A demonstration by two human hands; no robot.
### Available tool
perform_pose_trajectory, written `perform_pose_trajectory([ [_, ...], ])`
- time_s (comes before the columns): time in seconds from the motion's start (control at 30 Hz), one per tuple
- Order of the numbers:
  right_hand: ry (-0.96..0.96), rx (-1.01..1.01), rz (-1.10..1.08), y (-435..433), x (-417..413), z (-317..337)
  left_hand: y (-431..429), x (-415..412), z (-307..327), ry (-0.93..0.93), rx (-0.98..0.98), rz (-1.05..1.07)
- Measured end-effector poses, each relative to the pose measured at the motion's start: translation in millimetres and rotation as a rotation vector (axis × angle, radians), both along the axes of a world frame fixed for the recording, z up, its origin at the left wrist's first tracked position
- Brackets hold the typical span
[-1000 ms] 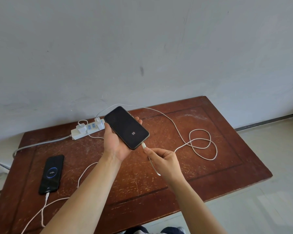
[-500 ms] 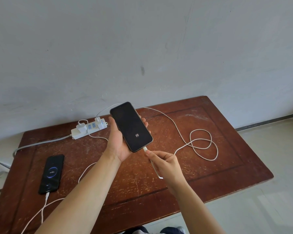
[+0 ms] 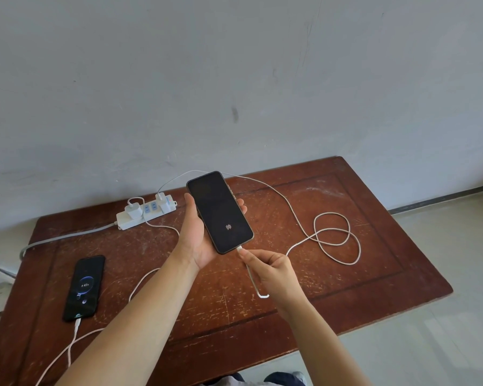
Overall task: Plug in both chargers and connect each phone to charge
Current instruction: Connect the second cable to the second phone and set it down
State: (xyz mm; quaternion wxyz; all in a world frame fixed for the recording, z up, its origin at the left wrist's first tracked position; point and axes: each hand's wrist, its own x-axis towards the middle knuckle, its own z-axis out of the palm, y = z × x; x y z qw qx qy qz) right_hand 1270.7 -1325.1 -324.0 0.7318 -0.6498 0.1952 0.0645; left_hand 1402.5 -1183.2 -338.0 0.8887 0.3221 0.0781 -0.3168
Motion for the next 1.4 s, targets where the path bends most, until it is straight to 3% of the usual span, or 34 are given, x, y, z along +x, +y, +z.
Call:
perform_pose_trajectory([
  [0.53, 0.053, 0.019, -0.090, -9, 2, -4, 6, -4, 8, -0.031, 0.156, -0.018],
  [1.4, -0.006, 0.006, -0.106, -18, 0, -8, 0, -12, 4, 0.008, 0.138, -0.021],
])
